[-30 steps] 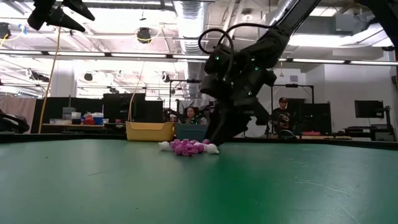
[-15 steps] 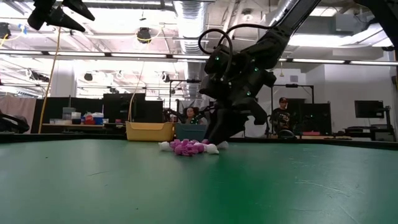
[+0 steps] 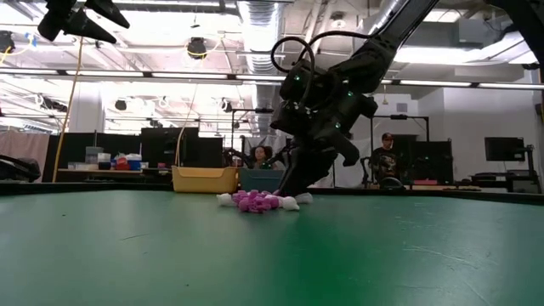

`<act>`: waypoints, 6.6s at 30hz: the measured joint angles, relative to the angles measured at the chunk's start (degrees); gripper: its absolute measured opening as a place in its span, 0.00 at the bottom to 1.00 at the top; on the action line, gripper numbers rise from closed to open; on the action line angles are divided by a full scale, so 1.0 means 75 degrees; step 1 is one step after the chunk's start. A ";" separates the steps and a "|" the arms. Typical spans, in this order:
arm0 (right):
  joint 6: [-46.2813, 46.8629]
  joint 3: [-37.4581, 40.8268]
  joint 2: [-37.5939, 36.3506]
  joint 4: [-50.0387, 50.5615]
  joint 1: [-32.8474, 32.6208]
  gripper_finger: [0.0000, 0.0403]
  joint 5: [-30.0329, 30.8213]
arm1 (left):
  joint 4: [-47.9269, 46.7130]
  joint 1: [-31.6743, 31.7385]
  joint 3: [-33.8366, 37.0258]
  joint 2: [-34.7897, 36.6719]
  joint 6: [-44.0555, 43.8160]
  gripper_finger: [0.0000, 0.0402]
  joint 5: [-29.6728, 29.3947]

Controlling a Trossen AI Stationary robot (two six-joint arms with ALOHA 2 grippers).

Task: Sort Halloween decoration
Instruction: Put the pink skeleton into the yellow bin

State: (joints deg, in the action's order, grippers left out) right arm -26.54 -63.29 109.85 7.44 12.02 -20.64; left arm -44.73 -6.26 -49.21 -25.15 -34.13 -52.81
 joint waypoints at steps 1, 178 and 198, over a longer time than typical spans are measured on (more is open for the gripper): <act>0.0137 0.0003 -0.0035 0.0008 -0.0002 0.06 0.0006 | 0.0000 0.0000 0.0000 0.0000 0.0000 0.58 0.0003; 0.6087 -0.9565 0.4654 -0.1175 -0.4140 0.29 0.2125 | 0.0000 0.0000 0.0000 0.0023 -0.0339 0.58 0.3386; 0.3953 -0.9567 0.1736 0.5231 -0.2874 0.29 0.2131 | 0.0004 0.0000 0.0003 0.0023 -0.0108 0.58 0.3360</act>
State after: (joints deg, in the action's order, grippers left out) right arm 3.11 -135.04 122.87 46.67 -9.53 -4.66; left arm -44.70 -6.27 -49.19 -24.97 -34.94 -27.62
